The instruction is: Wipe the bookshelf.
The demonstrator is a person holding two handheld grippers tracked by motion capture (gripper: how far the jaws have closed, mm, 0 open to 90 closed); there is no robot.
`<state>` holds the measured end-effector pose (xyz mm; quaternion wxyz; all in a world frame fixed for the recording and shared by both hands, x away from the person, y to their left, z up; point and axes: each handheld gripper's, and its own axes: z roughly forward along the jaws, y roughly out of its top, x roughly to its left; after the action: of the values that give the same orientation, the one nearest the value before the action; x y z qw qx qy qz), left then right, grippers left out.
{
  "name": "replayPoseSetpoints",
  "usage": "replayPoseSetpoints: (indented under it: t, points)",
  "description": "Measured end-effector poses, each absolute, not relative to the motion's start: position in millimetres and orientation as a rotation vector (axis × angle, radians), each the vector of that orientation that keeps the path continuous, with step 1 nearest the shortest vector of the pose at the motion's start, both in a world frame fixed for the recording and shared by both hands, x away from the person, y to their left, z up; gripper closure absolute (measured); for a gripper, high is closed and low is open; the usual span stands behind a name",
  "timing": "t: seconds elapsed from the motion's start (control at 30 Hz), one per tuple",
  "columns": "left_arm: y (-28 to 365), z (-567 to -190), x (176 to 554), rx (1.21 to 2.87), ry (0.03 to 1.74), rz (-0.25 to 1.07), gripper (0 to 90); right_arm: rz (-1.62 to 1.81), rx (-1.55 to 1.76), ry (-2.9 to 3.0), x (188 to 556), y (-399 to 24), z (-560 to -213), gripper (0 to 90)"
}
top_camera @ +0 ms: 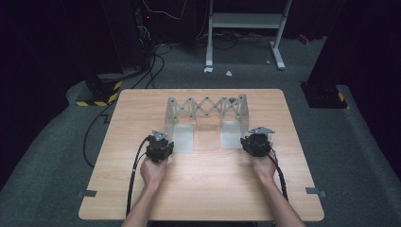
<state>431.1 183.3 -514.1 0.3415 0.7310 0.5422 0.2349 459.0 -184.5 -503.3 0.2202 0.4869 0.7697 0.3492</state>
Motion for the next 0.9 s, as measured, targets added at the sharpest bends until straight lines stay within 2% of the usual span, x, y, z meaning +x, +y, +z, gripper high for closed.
replayPoseSetpoints:
  t: [0.2, 0.3, 0.67, 0.7, 0.83, 0.9]
  points:
    - [182, -515, 432, 1.889, 1.409, 0.596, 77.6, 0.911, 1.336, 2.132, 460, -180, -509, 82.4]
    - [182, -514, 431, 1.889, 1.406, 0.593, 80.9, 0.900, 1.335, 2.123, 460, -178, -511, 83.0]
    - [185, -513, 430, 1.892, 1.417, 0.595, 82.9, 0.893, 1.350, 2.127, 451, -178, -514, 83.8]
    - [185, -513, 430, 1.895, 1.416, 0.598, 83.1, 0.893, 1.330, 2.139, 447, -178, -513, 90.0]
    - [185, -512, 429, 1.896, 1.418, 0.599, 83.2, 0.878, 1.311, 2.147, 444, -174, -516, 89.6]
    - [185, -512, 428, 1.902, 1.418, 0.599, 83.2, 0.916, 1.330, 2.134, 445, -174, -515, 86.4]
